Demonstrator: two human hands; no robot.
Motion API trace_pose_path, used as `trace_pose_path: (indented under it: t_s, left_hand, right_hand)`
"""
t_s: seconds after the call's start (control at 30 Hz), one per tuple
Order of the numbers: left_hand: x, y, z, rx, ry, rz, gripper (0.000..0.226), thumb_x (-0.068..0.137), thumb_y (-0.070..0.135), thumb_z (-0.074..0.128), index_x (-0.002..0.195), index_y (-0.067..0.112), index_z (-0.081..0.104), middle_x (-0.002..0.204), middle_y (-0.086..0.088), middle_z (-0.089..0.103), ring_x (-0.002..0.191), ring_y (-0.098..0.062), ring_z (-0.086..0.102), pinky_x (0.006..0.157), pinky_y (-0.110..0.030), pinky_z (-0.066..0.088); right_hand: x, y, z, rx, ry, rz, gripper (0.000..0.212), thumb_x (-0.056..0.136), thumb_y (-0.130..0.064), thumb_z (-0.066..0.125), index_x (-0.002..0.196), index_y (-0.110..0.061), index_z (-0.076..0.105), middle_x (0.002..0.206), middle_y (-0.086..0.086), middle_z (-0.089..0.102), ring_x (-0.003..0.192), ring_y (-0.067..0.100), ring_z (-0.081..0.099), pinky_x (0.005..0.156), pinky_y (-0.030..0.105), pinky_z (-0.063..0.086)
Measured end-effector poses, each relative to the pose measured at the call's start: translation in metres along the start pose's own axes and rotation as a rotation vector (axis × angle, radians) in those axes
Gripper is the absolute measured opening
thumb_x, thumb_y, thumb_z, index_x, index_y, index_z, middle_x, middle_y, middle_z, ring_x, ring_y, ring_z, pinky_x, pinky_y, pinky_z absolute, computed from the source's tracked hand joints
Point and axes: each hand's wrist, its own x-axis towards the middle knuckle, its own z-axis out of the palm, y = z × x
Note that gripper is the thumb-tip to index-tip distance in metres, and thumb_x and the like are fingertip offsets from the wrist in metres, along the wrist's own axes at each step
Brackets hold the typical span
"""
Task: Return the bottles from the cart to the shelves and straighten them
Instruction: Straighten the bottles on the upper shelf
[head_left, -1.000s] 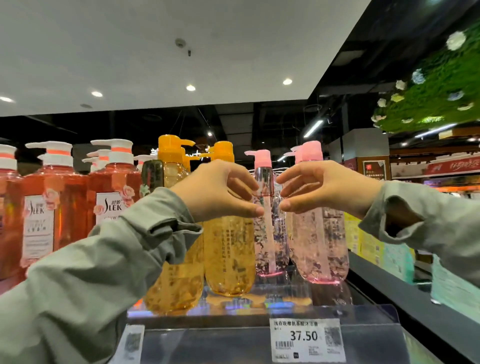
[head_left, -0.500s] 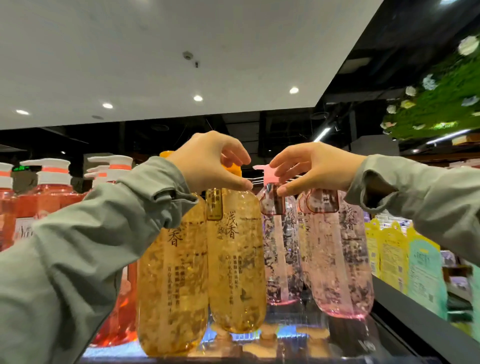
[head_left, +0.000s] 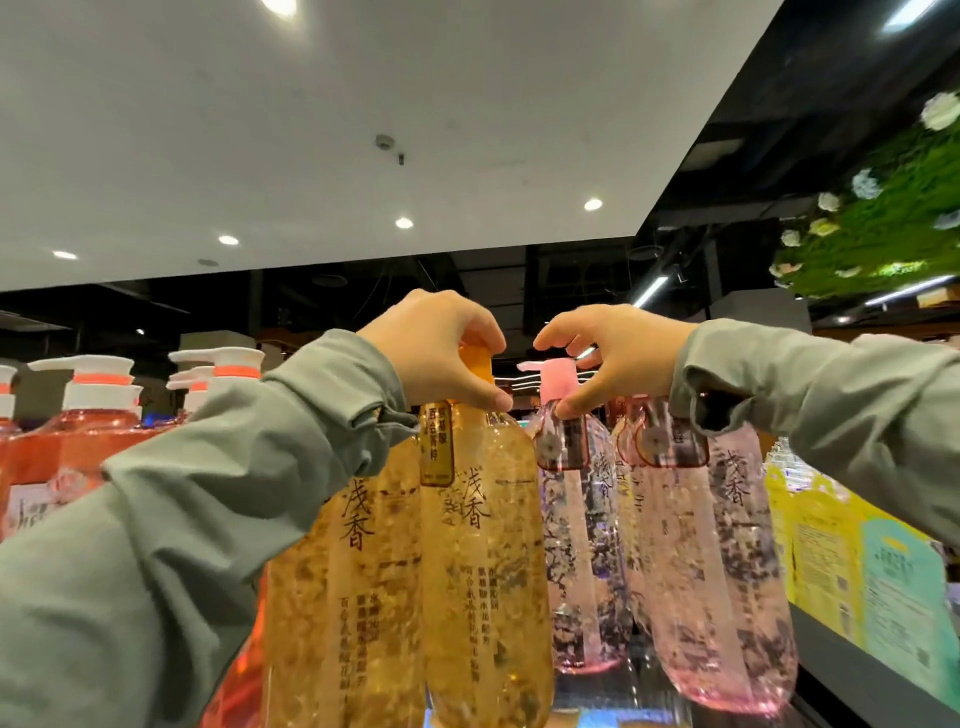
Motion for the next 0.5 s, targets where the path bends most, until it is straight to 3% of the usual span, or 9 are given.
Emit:
trace_pose_path:
  t_s: [0.17,0.3,0.5]
  left_hand:
    - [-0.001,-0.001,0.001,0.032,0.003,0.006,0.059,0.068,0.050,0.074,0.120,0.027,0.059,0.120,0.005,0.059,0.112,-0.016,0.053,0.096,-0.038,0.049]
    - [-0.003,-0.001,0.002,0.054,0.015,0.010,0.059,0.069,0.051,0.073,0.122,0.028,0.058,0.120,0.006,0.059,0.110,-0.015,0.053,0.093,-0.034,0.049]
    - [-0.004,0.000,0.003,0.041,0.026,0.012,0.061,0.070,0.050,0.072,0.125,0.029,0.055,0.123,0.008,0.059,0.110,-0.012,0.053,0.093,-0.029,0.046]
  right_hand:
    - [0.005,0.002,0.009,-0.059,-0.024,0.024,0.082,0.071,-0.034,0.081,0.141,-0.021,0.040,0.140,-0.002,0.047,0.127,0.017,0.046,0.101,0.028,0.036]
    - [0.003,0.005,0.009,-0.034,-0.008,-0.001,0.076,0.070,-0.035,0.080,0.137,-0.020,0.046,0.133,-0.005,0.049,0.123,0.015,0.047,0.102,0.030,0.037]
    - [0.002,0.010,0.006,0.118,0.045,-0.053,0.054,0.066,-0.034,0.083,0.113,-0.029,0.057,0.114,-0.008,0.059,0.098,0.005,0.057,0.081,0.020,0.047]
